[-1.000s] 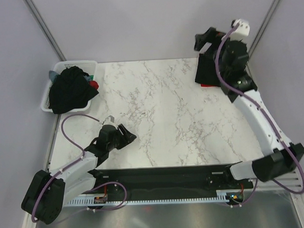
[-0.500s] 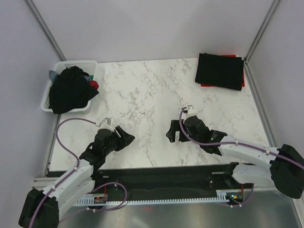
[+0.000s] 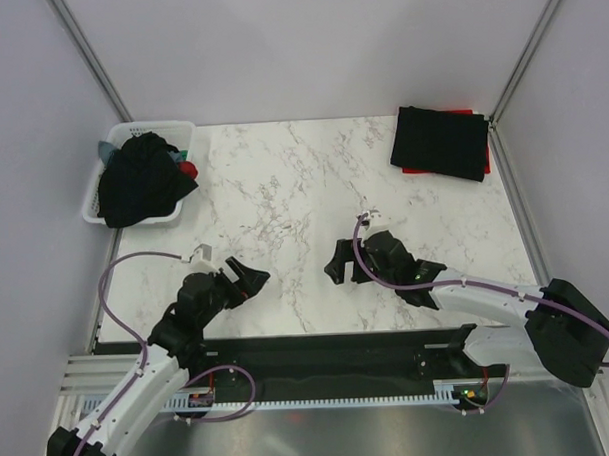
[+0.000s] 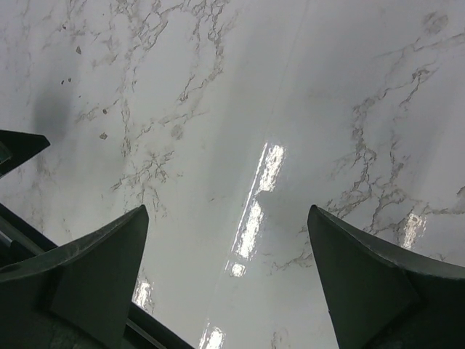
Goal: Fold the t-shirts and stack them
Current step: Reset both grippers
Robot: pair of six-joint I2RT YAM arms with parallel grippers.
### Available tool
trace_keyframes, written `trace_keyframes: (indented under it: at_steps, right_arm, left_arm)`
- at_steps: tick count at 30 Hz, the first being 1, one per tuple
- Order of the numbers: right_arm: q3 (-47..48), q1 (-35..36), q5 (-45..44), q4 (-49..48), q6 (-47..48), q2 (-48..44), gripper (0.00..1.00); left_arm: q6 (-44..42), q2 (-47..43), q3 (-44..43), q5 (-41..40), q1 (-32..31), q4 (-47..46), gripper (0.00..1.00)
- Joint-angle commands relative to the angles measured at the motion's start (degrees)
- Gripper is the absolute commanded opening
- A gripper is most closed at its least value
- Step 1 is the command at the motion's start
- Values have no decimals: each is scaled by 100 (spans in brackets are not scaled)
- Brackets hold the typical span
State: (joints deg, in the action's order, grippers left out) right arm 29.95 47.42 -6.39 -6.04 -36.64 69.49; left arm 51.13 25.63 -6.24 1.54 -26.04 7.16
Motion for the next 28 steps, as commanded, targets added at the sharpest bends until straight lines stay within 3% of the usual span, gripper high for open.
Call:
trace_keyframes:
  at_steps: [1,28]
  right_arm:
    - [142,13,156,-406,35,-93,98]
    - [46,22,78,-520,61,-207,98]
  left_arm:
    - [204,-216,158,-84,38,23,100]
    - [371,118,185,-110,38,-65,96]
